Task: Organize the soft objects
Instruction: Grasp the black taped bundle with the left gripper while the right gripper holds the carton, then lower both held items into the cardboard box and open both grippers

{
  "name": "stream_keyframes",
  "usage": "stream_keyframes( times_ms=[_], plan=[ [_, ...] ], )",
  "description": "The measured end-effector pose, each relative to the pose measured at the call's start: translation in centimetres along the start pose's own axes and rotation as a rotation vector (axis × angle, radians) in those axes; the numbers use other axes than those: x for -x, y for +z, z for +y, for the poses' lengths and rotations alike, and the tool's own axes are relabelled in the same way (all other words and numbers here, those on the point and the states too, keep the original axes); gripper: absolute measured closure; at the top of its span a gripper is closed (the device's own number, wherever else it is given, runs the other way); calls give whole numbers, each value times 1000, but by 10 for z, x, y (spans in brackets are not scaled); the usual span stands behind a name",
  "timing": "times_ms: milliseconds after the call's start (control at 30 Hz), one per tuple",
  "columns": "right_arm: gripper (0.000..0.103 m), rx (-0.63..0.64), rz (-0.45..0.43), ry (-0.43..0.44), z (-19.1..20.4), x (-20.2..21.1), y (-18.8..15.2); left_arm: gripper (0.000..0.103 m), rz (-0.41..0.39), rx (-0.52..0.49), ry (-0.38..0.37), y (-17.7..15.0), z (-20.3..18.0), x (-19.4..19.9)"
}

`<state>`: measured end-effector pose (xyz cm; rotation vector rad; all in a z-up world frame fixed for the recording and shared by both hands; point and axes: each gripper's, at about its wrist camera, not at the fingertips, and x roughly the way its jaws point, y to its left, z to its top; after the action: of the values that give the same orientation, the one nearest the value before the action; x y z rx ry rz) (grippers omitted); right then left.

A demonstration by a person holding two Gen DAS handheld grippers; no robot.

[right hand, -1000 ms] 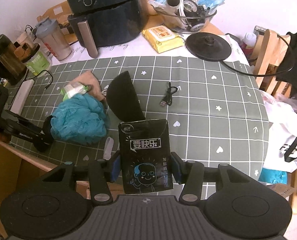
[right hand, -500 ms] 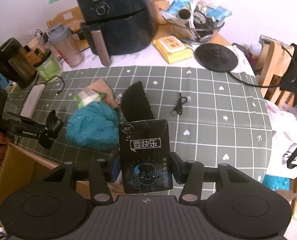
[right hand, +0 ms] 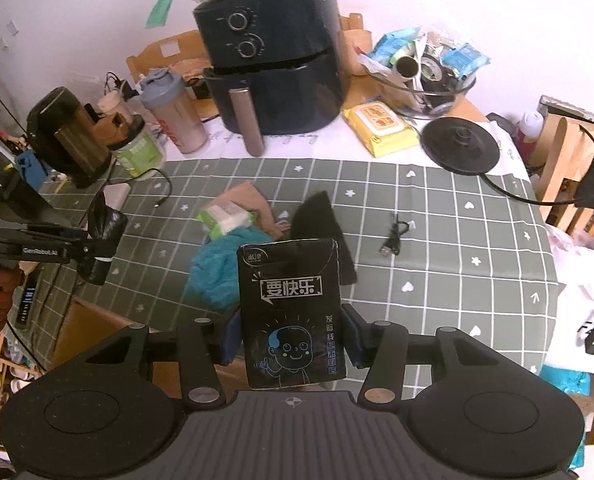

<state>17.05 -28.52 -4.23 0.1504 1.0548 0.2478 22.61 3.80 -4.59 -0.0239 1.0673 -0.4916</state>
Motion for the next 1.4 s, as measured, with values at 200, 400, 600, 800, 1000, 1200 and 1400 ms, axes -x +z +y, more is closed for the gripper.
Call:
stream_keyframes(
  times_ms=[200,400,600,800,1000,1200,1400],
  plan=[
    [50,5,3,37,15,6,-6,62,-37,-1,-58,-9,-22,27],
    [50,13,24,66,30,4,-14,62,-44,-2,-101,-24,-37,42],
    [50,23,53,86,42,0,-25,62,-23,15,-118,-43,-45,44],
    [50,34,94,99,55,-6,-41,62,23,53,-110,-62,-45,35],
    [50,23,134,91,64,-10,-52,62,65,74,-113,-78,-45,31],
    [42,36,188,78,71,-17,-62,58,101,93,-53,-89,-45,26],
    [5,42,150,44,77,-12,-66,47,73,99,-53,-93,-49,35]
  ],
)
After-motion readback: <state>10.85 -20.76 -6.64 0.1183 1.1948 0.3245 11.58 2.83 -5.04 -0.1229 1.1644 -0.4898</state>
